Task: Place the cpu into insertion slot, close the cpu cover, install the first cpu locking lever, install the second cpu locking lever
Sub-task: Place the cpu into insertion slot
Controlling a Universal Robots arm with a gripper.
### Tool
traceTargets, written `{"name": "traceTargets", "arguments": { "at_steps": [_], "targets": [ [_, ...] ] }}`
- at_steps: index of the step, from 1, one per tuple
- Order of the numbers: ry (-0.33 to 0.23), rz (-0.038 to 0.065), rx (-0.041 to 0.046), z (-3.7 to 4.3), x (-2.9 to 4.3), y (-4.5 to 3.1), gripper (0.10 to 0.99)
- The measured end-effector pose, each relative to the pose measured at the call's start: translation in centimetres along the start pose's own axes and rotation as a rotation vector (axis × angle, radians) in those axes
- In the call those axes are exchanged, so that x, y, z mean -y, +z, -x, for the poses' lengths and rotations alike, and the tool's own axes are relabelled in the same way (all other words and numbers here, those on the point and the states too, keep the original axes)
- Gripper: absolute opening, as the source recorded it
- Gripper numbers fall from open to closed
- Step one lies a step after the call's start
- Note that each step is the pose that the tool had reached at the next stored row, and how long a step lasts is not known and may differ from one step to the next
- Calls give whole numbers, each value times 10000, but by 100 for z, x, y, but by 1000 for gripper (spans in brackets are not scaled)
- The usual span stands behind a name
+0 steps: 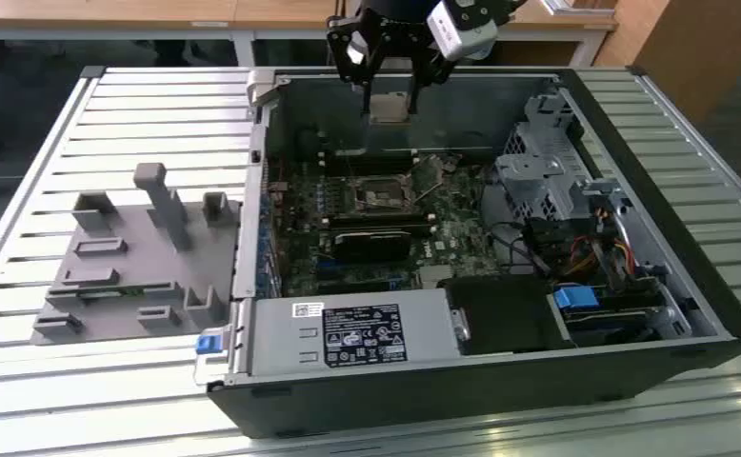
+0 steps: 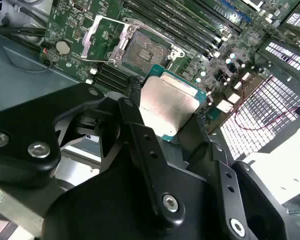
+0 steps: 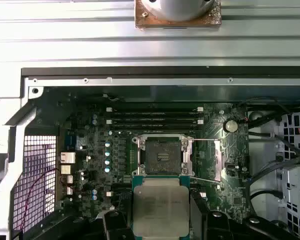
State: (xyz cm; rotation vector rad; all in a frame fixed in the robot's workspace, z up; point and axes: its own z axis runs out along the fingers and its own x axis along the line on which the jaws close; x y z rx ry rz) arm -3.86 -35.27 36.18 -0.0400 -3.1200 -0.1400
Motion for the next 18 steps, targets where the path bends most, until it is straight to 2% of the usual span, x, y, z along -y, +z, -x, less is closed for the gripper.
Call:
{"name": "traceTargets", "arguments": {
  "at_steps": [12,18],
  "targets": [
    [139,-1,12,0,0,0,545],
    [703,-14,63,0,1,3,545]
  ]
}}
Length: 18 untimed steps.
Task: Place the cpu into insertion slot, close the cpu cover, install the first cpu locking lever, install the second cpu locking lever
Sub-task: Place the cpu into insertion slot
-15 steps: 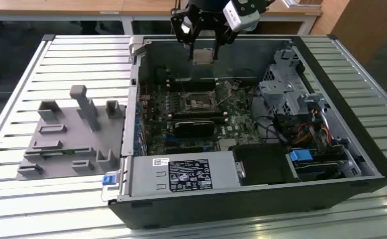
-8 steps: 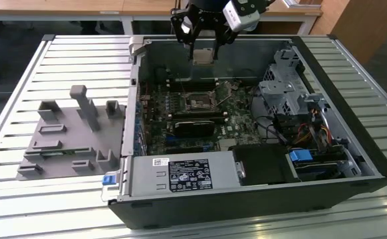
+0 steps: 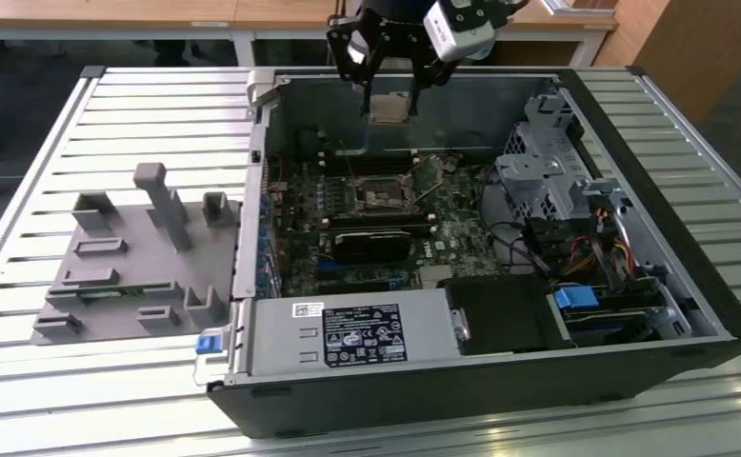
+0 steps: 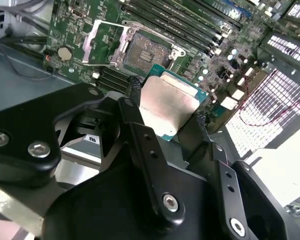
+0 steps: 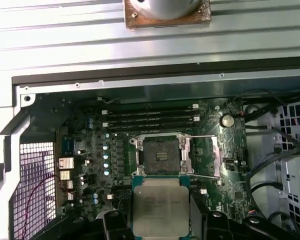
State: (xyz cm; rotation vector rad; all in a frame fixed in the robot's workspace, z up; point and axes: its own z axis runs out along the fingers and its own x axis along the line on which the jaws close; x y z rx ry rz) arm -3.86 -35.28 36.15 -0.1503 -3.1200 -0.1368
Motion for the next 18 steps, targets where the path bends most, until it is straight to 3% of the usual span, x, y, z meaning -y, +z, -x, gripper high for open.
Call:
{"name": "traceTargets", "arguments": {
  "at_steps": [18],
  "targets": [
    [2757,-58,247,1,1,14,545]
  ]
}}
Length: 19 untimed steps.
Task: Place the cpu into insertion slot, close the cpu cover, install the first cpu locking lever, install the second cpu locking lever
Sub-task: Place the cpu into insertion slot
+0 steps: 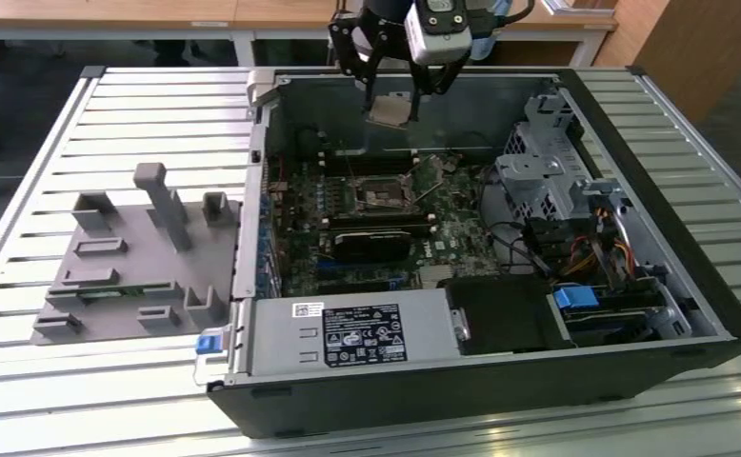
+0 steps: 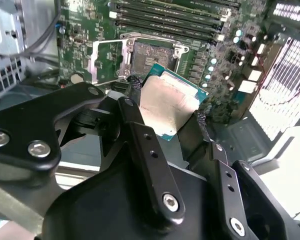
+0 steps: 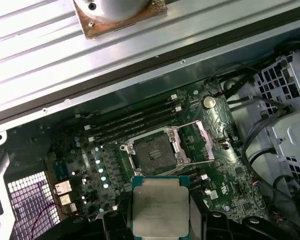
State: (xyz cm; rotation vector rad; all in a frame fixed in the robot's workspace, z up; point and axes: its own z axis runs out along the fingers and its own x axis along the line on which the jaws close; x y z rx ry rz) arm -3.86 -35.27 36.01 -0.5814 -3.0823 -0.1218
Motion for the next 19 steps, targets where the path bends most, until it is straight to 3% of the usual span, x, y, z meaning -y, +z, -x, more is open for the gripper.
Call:
{"name": "traceTargets", "arguments": {
  "at_steps": [9,15,19],
  "targets": [
    [1130,21,86,-2,-5,11,545],
    [1384,16,110,-4,-9,27,545],
    [2054,19,163,-3,-8,44,545]
  ]
}}
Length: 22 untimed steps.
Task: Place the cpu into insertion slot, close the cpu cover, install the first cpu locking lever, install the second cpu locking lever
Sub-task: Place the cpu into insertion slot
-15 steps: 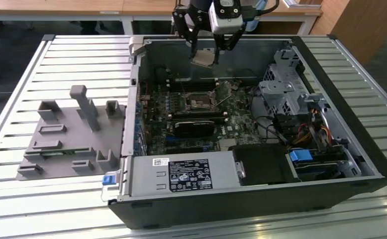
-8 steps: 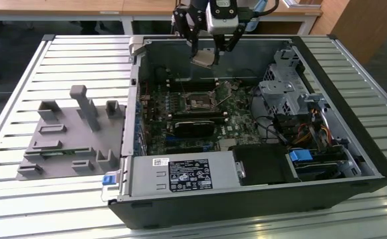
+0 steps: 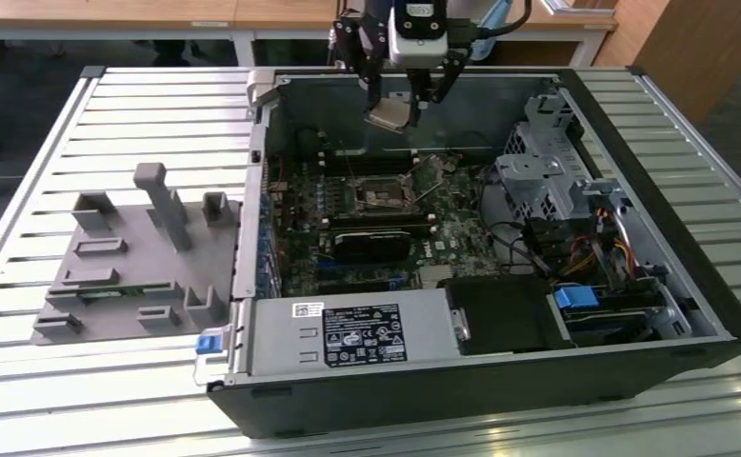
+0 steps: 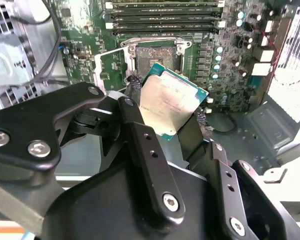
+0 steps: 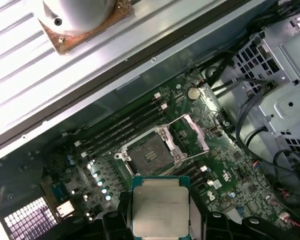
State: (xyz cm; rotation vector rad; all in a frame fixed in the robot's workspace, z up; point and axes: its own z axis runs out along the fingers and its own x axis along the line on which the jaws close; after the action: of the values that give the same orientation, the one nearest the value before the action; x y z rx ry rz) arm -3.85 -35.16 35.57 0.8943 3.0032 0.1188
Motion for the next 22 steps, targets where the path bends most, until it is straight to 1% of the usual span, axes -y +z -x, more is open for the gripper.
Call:
{"name": "traceTargets", "arguments": {
  "at_steps": [5,9,22],
  "targets": [
    [801,13,60,0,1,16,545],
    [1270,21,95,0,2,27,545],
    [2286,29,177,0,3,58,545]
  ]
}}
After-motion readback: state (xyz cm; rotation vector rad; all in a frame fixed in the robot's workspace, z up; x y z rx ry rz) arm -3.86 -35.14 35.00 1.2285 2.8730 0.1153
